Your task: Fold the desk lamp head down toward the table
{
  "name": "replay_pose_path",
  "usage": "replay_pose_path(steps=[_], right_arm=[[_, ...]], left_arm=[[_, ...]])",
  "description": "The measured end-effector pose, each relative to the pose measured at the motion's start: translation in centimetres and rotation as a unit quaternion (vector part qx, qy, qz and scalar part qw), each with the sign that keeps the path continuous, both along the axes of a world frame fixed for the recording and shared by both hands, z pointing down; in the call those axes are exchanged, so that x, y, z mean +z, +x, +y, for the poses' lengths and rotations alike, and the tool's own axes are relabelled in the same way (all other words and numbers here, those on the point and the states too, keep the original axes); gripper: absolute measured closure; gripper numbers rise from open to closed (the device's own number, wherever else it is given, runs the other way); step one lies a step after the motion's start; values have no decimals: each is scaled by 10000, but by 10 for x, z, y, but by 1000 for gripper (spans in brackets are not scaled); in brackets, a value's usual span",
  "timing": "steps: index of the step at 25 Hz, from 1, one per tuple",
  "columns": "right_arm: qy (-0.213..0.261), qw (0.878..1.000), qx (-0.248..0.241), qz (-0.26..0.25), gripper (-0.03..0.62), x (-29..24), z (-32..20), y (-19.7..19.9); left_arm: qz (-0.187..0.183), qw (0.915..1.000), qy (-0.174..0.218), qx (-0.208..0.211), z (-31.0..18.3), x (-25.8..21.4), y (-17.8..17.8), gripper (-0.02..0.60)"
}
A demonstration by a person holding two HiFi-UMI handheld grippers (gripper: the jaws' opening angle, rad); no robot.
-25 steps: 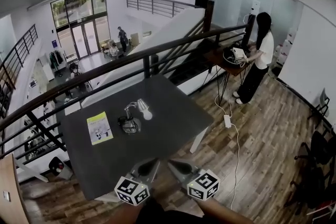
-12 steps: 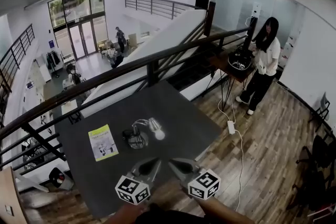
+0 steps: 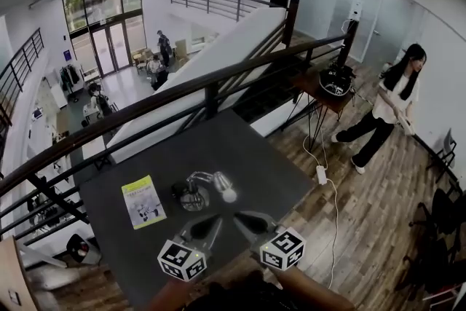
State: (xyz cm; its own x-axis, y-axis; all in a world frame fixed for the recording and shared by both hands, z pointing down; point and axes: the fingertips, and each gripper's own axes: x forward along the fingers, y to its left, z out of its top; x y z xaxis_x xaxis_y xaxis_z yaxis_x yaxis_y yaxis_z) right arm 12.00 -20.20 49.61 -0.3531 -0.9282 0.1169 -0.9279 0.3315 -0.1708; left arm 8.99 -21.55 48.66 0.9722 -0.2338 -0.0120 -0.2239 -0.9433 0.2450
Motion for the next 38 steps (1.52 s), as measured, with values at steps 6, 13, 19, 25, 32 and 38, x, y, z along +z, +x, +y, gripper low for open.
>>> replay_pose_path(steps=[6,13,19,25,32,38], right_arm=[[-104,9997,-213,-21,548,2,-34,6],[-182,9976,-646,183,491,2,-83,33],[-418,9901,-1282,384,430,11,-119,35],[-668,9784,-1883,533,385,27,-142,29],[-743,9637,-2495,589,382,33,-148,19],[-815,9522,-2877,623,381,41,-147,12]], left_arm=[[-73,9995,-132,-280,-29,7,-2,580],[-96,9967,-101,-796,-63,7,15,580],[-107,9914,-153,-1292,-90,6,22,580],[-146,9821,-185,-1871,-107,7,21,580],[-204,9697,-146,-2430,-109,5,18,580],[-358,9587,-183,-2817,-103,5,15,580]])
